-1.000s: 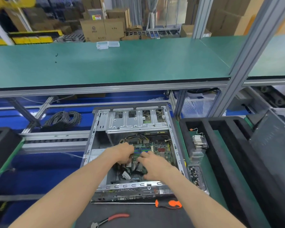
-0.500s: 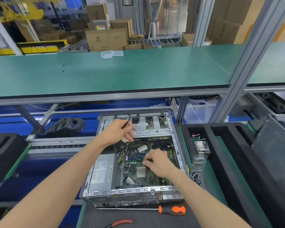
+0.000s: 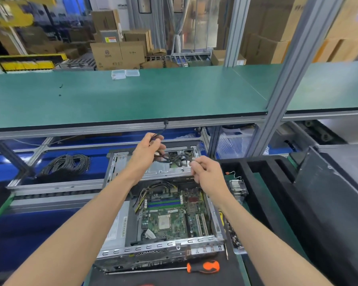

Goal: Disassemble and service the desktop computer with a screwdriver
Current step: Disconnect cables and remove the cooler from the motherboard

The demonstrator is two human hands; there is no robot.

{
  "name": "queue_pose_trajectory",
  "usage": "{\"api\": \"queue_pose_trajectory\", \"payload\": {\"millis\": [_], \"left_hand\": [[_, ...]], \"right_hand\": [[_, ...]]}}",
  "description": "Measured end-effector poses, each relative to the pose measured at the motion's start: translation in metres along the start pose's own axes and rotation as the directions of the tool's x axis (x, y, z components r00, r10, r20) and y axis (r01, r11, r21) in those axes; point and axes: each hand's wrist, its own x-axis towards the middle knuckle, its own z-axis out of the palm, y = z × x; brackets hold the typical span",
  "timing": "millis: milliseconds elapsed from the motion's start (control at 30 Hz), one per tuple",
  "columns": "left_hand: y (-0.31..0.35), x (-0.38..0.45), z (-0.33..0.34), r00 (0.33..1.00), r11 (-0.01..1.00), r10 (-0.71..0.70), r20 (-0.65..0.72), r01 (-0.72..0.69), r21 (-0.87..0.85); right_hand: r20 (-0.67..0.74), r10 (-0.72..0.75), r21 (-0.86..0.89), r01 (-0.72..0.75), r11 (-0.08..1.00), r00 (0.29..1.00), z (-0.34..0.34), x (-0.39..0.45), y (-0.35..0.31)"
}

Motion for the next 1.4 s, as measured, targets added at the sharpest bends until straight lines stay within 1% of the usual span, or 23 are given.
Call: {"api": "queue_pose_trajectory", "payload": {"millis": [67, 133, 200, 267, 300, 367, 433, 500, 600, 733, 800, 867, 900, 967, 1033, 1133, 1267, 1400], "left_hand": [[0.009, 0.002, 0.019, 0.999, 0.997, 0.004, 0.035, -0.007, 0.083], [0.016, 0.003, 0.043, 0.994, 0.978, 0.041, 0.097, -0.060, 0.201], [0.023, 0.001, 0.072, 0.980, 0.932, 0.083, 0.181, -0.141, 0.335], [0.029, -0.001, 0.106, 0.950, 0.865, 0.113, 0.291, -0.238, 0.441], [0.031, -0.003, 0.123, 0.936, 0.841, 0.130, 0.328, -0.279, 0.464], [0.036, -0.008, 0.154, 0.931, 0.839, 0.170, 0.322, -0.308, 0.448], [0.038, -0.011, 0.182, 0.942, 0.879, 0.174, 0.286, -0.279, 0.387], [0.038, -0.013, 0.208, 0.942, 0.900, 0.133, 0.308, -0.245, 0.361], [0.036, -0.014, 0.242, 0.907, 0.858, 0.099, 0.409, -0.286, 0.427], [0.027, -0.016, 0.264, 0.843, 0.796, 0.056, 0.535, -0.361, 0.486], [0.024, -0.015, 0.266, 0.800, 0.767, 0.046, 0.598, -0.412, 0.492], [0.022, -0.015, 0.263, 0.754, 0.737, 0.043, 0.656, -0.467, 0.489], [0.022, -0.014, 0.260, 0.744, 0.737, 0.042, 0.667, -0.475, 0.482], [0.024, -0.013, 0.251, 0.753, 0.759, 0.054, 0.656, -0.458, 0.463], [0.026, -0.011, 0.238, 0.782, 0.792, 0.088, 0.617, -0.431, 0.433], [0.026, -0.006, 0.212, 0.836, 0.835, 0.142, 0.530, -0.389, 0.390], [0.022, -0.005, 0.165, 0.894, 0.855, 0.188, 0.406, -0.353, 0.380], [0.008, -0.007, 0.111, 0.942, 0.860, 0.172, 0.288, -0.286, 0.423]], "right_hand": [[-0.091, -0.004, 0.026, 0.007, 1.000, 0.996, -0.021, 0.005, -0.006], [-0.185, -0.006, 0.028, 0.011, 1.000, 0.983, -0.044, 0.007, -0.007], [-0.269, 0.006, 0.024, 0.000, 1.000, 0.963, -0.068, 0.008, -0.005], [-0.353, 0.045, 0.009, -0.045, 0.999, 0.935, -0.092, 0.007, 0.001], [-0.397, 0.074, -0.001, -0.081, 0.997, 0.915, -0.104, 0.005, 0.006], [-0.482, 0.134, -0.029, -0.168, 0.985, 0.866, -0.129, -0.002, 0.016], [-0.536, 0.194, -0.072, -0.274, 0.959, 0.821, -0.154, -0.013, 0.028], [-0.560, 0.269, -0.080, -0.375, 0.924, 0.783, -0.175, -0.028, 0.041], [-0.557, 0.352, -0.035, -0.444, 0.895, 0.753, -0.196, -0.046, 0.058], [-0.489, 0.419, -0.044, -0.502, 0.864, 0.765, -0.208, -0.060, 0.070], [-0.475, 0.415, -0.121, -0.525, 0.842, 0.776, -0.211, -0.063, 0.073], [-0.485, 0.394, -0.274, -0.564, 0.779, 0.780, -0.213, -0.064, 0.072], [-0.502, 0.383, -0.329, -0.580, 0.745, 0.776, -0.213, -0.064, 0.072], [-0.525, 0.347, -0.358, -0.571, 0.738, 0.777, -0.211, -0.062, 0.071], [-0.522, 0.296, -0.360, -0.522, 0.773, 0.800, -0.205, -0.056, 0.068], [-0.492, 0.201, -0.355, -0.406, 0.842, 0.847, -0.181, -0.043, 0.057], [-0.356, 0.106, -0.372, -0.245, 0.895, 0.929, -0.130, -0.020, 0.039], [-0.187, 0.048, -0.401, -0.121, 0.908, 0.981, -0.073, -0.006, 0.028]]}}
